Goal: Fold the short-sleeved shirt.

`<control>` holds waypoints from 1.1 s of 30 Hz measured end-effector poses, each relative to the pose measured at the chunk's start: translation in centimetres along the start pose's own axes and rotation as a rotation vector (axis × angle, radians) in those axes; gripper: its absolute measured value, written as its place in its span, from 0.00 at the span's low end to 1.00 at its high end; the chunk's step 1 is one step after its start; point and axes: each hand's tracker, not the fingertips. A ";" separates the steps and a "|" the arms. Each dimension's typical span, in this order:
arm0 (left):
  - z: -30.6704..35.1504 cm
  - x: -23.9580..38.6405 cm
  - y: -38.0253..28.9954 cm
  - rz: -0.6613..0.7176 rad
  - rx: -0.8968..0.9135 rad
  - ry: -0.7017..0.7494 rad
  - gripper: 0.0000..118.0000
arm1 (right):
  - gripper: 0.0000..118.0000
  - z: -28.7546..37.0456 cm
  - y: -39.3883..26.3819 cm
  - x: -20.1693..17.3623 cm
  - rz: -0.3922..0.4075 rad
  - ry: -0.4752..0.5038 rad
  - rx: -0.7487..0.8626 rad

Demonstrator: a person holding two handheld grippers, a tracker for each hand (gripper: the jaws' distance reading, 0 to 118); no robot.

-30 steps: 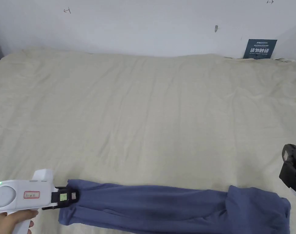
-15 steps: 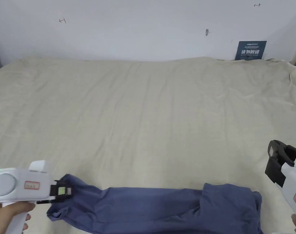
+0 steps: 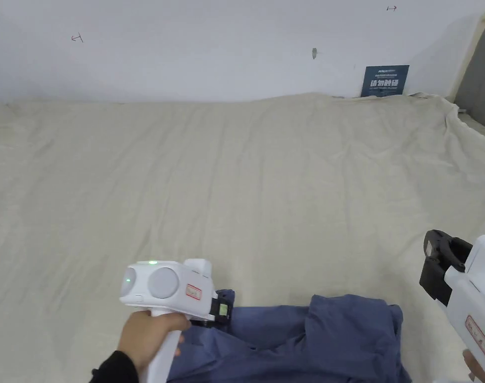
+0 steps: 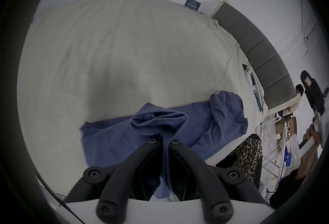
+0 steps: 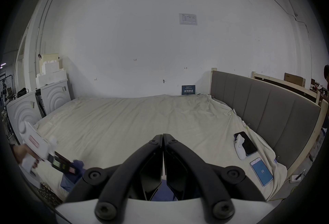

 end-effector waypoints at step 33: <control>7.0 -4.6 -4.8 0.071 0.469 0.094 0.10 | 0.00 1.1 0.5 0.4 -0.011 -0.004 0.016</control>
